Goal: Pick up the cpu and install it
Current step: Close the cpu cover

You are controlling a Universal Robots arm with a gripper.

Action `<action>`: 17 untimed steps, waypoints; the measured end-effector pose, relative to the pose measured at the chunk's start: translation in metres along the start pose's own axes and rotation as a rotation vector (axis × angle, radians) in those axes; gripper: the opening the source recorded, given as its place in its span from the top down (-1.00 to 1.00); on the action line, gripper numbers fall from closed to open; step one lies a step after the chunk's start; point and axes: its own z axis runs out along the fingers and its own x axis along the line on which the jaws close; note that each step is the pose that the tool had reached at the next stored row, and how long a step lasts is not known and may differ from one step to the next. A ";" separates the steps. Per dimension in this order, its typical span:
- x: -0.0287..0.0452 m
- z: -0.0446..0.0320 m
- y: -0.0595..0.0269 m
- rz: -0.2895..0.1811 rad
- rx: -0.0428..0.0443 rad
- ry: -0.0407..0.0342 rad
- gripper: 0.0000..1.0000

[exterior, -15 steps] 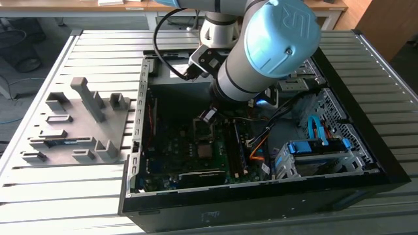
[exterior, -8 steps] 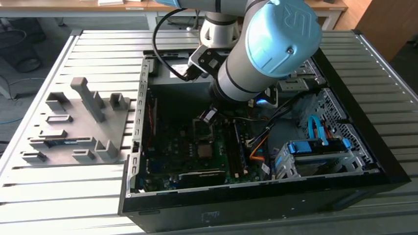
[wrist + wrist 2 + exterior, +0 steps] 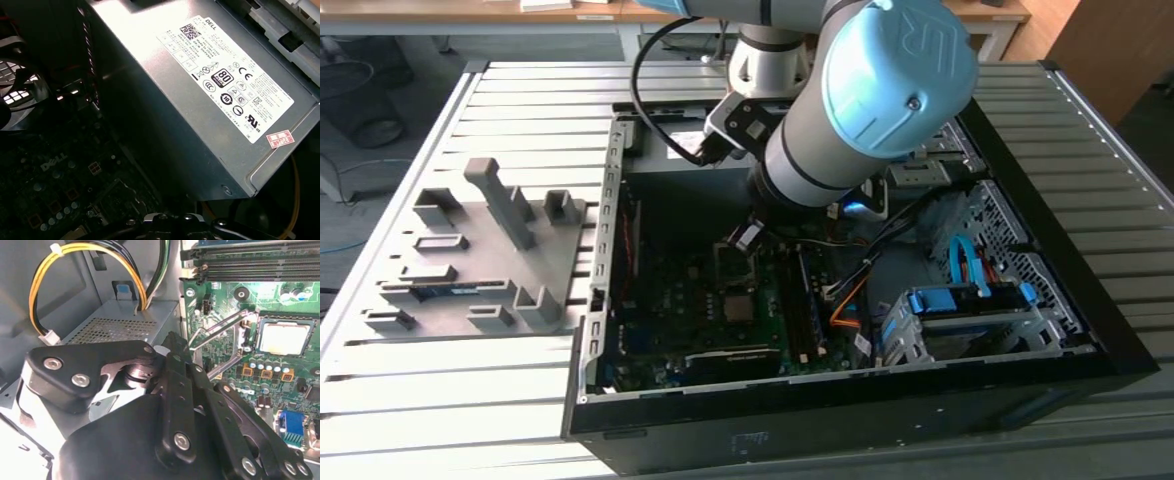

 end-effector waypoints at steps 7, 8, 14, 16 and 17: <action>-0.0001 -0.0015 0.0004 -0.003 -0.0029 -0.0024 0.80; 0.0000 -0.0015 0.0004 -0.003 -0.0030 -0.0024 0.80; -0.0003 -0.0016 -0.0001 -0.004 -0.0068 -0.0049 0.80; -0.0010 -0.0018 -0.0009 -0.002 -0.0101 -0.0044 0.80; -0.0014 -0.0020 -0.0014 -0.002 -0.0115 -0.0039 0.80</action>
